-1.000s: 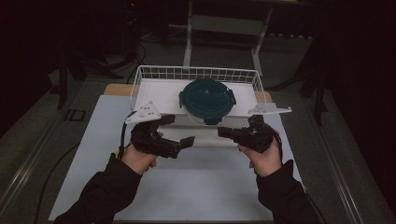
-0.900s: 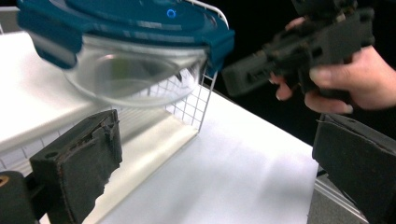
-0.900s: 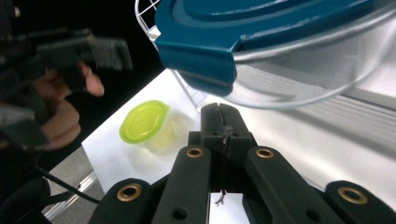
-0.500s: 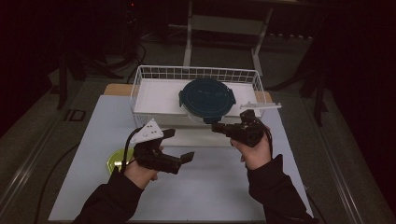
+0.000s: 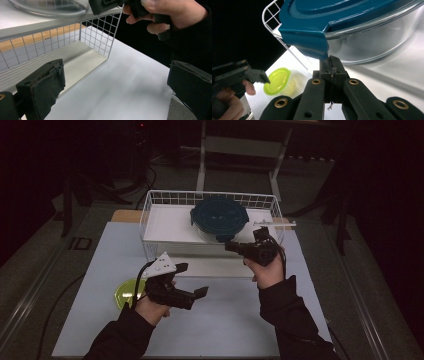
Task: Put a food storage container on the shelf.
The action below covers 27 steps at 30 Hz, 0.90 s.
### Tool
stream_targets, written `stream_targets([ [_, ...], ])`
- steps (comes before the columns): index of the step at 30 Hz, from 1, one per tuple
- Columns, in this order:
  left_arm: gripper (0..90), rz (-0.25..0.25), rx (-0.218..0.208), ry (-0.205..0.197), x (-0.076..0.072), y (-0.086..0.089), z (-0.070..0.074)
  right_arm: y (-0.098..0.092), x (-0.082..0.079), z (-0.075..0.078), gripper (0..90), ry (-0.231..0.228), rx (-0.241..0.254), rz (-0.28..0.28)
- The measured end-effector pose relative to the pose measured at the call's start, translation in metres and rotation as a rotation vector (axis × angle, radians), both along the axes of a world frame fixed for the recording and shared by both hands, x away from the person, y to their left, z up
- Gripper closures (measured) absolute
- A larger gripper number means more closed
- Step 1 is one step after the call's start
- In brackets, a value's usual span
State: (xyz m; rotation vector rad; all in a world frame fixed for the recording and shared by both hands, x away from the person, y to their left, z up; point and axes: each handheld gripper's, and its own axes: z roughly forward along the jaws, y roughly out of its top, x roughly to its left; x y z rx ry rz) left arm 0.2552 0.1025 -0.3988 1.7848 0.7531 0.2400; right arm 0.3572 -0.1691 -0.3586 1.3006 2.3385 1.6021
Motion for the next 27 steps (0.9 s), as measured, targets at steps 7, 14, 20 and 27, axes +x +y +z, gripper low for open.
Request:
stream_targets([
  [7,1.0,0.005,0.007,-0.002,-0.001,0.001,-0.001,0.003,0.013,0.0,89.6,0.012,0.008,-0.021],
  [14,1.0,0.003,0.01,0.0,-0.002,0.002,-0.003,0.004,0.022,-0.001,89.6,0.027,0.028,-0.031],
  [20,1.0,0.0,0.013,0.006,-0.002,0.002,-0.006,0.007,0.026,0.0,89.6,0.023,0.016,-0.037],
  [27,1.0,0.005,0.013,-0.021,-0.004,0.002,-0.006,0.007,0.022,0.0,83.8,0.007,0.014,-0.035],
])
